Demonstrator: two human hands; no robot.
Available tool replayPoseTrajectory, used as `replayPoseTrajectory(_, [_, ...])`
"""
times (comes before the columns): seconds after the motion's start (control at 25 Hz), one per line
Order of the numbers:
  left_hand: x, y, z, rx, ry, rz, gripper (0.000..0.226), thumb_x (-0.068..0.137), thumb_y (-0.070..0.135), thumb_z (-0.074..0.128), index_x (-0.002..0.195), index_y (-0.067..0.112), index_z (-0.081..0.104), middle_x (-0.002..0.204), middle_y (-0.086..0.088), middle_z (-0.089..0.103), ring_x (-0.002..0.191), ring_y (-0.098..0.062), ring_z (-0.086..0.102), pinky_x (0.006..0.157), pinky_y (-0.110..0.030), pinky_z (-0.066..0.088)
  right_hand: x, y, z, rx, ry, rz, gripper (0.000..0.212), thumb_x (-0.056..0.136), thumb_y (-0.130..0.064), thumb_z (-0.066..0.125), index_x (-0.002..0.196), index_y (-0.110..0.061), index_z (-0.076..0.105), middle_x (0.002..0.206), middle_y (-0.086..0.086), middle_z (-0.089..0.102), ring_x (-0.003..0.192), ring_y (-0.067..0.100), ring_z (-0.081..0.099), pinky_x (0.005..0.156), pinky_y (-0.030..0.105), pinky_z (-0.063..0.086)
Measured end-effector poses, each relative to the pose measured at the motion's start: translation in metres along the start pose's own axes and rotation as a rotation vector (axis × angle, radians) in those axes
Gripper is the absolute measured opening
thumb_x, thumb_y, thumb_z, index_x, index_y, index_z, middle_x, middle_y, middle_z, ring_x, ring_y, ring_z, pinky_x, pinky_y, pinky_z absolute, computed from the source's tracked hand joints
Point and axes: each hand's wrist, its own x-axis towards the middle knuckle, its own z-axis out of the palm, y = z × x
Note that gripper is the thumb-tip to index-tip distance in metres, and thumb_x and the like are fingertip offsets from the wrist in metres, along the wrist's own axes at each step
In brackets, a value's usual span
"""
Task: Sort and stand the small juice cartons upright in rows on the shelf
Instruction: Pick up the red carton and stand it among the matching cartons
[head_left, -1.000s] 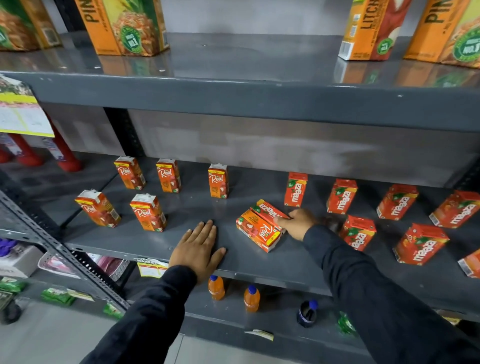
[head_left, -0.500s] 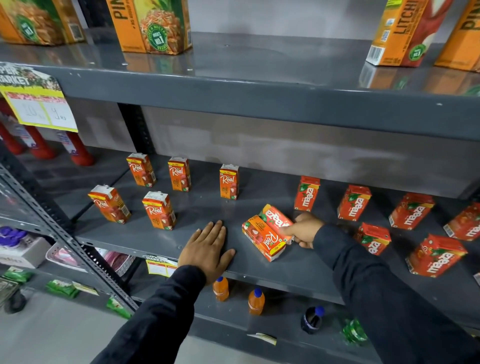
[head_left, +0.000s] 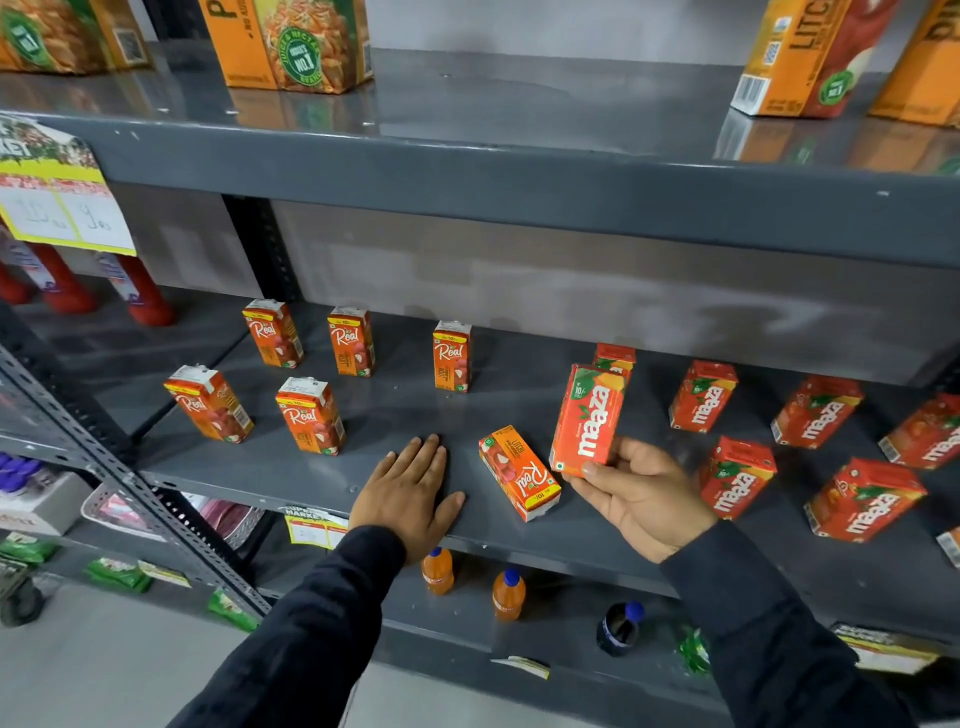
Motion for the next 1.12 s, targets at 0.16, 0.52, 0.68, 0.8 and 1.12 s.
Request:
replayPoseTrajectory(0.16, [0.0, 0.0, -0.001, 0.001, -0.016, -0.007, 0.078, 0.087, 0.066, 0.004, 0.149, 0.018, 0.004, 0.158, 0.0, -0.001, 0.144, -0.017, -0.005, 0.116, -0.036, -0.002, -0.01, -0.005, 0.004, -0.065, 0.0, -0.055, 0.025, 0.086, 0.008, 0.053, 0.104, -0.008, 0.06, 0.099, 0.007, 0.07, 0.094, 0.017, 0.068, 0.072, 0.022, 0.057])
replayPoseTrajectory(0.52, [-0.001, 0.001, -0.003, 0.014, -0.034, -0.019, 0.077, 0.088, 0.065, 0.006, 0.149, 0.018, 0.003, 0.158, 0.001, -0.002, 0.144, -0.016, -0.005, 0.116, -0.035, -0.003, -0.001, 0.01, -0.015, -0.394, 0.162, -0.194, 0.022, 0.082, -0.006, 0.067, 0.097, -0.021, 0.063, 0.089, -0.008, 0.074, 0.09, 0.008, 0.068, 0.077, 0.022, 0.052])
replayPoseTrajectory(0.68, [0.0, 0.002, -0.003, 0.021, -0.039, -0.021, 0.075, 0.089, 0.064, 0.007, 0.148, 0.018, 0.003, 0.158, 0.0, -0.002, 0.144, -0.016, -0.004, 0.115, -0.036, -0.002, 0.01, 0.03, -0.038, -0.633, 0.302, -0.197, 0.023, 0.081, -0.013, 0.07, 0.093, -0.029, 0.059, 0.096, -0.009, 0.069, 0.096, 0.013, 0.066, 0.083, 0.029, 0.049])
replayPoseTrajectory(0.8, [0.0, 0.001, -0.002, 0.023, -0.04, -0.02, 0.076, 0.089, 0.065, 0.006, 0.148, 0.017, 0.003, 0.159, 0.0, -0.002, 0.144, -0.016, -0.004, 0.116, -0.036, -0.001, 0.017, 0.039, -0.049, -0.963, 0.325, -0.225, 0.027, 0.081, -0.023, 0.069, 0.107, -0.024, 0.061, 0.101, -0.009, 0.067, 0.094, 0.013, 0.063, 0.081, 0.029, 0.048])
replayPoseTrajectory(1.12, [0.0, 0.0, 0.0, 0.016, -0.033, -0.02, 0.078, 0.087, 0.066, 0.004, 0.148, 0.018, 0.004, 0.158, 0.0, -0.001, 0.144, -0.016, -0.004, 0.116, -0.036, -0.001, 0.019, 0.041, -0.049, -1.312, 0.42, -0.257, 0.016, 0.084, -0.03, 0.062, 0.095, -0.019, 0.06, 0.095, 0.007, 0.066, 0.093, 0.031, 0.06, 0.082, 0.041, 0.049])
